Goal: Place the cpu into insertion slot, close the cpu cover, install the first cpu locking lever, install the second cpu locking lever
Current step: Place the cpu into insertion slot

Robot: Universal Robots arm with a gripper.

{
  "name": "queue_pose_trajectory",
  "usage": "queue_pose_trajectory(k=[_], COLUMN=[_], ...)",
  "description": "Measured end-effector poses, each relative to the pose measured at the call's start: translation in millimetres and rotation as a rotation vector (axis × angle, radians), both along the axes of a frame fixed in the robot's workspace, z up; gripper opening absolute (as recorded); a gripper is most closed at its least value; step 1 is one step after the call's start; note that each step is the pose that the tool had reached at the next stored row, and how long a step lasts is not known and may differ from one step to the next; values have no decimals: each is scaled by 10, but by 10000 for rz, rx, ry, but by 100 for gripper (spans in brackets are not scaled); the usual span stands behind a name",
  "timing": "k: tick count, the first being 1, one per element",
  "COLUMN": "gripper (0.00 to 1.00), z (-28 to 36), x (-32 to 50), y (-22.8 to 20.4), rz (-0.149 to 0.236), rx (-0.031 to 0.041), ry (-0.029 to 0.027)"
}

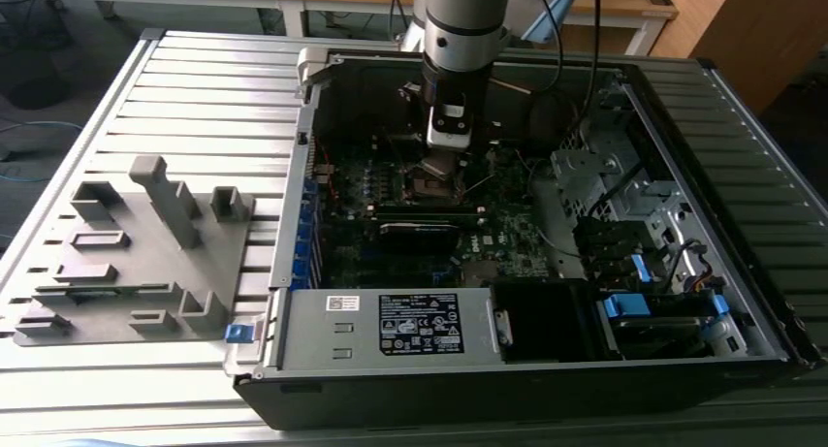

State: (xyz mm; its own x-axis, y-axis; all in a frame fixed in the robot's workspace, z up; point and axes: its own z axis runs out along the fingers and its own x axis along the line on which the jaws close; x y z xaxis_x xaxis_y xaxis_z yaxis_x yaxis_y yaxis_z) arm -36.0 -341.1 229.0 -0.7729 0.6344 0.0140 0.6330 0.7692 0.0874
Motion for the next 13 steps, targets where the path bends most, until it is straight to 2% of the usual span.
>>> queue_pose_trajectory(k=[3,5,13], gripper=[54,54,54], z=[0,-1,-9], x=[0,0,0], y=[0,0,0], rz=[-14,-163,-1572], rx=[0,-1,-2], ry=[0,0,1])
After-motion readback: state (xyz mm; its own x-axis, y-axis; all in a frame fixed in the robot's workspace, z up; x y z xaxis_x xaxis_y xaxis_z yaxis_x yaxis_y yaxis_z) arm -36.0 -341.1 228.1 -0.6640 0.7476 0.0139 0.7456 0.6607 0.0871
